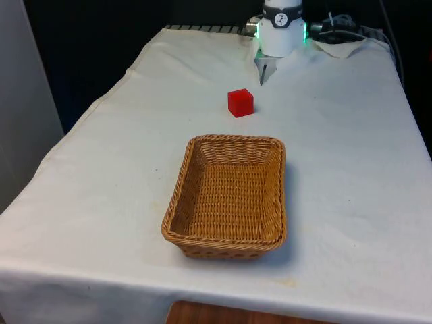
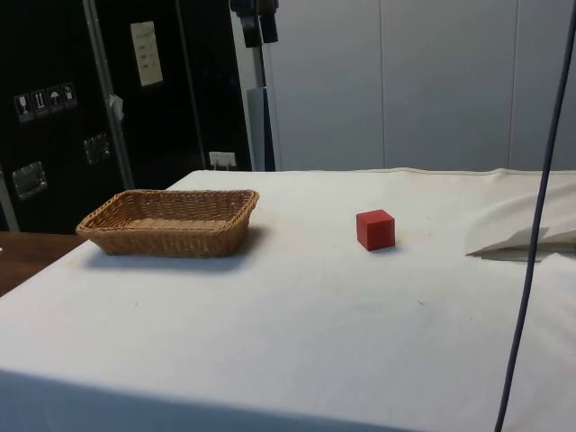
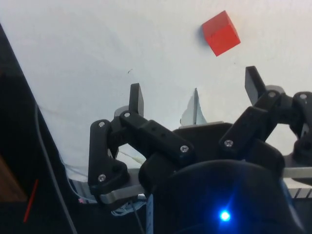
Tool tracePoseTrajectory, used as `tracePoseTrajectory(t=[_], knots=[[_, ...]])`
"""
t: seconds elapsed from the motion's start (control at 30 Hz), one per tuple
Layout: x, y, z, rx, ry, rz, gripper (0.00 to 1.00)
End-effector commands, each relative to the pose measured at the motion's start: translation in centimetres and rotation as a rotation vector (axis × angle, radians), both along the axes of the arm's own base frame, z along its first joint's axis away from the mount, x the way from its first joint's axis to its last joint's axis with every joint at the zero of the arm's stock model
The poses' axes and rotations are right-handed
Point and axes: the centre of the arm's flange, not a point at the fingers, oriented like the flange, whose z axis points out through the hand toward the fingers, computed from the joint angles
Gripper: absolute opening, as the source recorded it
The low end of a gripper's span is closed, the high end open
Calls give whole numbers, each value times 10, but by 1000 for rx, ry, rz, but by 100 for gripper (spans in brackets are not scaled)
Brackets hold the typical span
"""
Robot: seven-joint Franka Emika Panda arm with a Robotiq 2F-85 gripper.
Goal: Pick up the cube and place it into the basket.
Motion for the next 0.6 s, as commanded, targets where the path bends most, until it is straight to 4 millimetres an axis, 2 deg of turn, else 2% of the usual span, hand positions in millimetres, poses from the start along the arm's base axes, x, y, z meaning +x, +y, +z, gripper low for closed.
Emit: tracePoseTrajectory(t=[0.0, 0.57], knots=[[-2, 1, 1, -5, -14, 5, 100], [-18, 9, -5, -8, -31, 31, 100]])
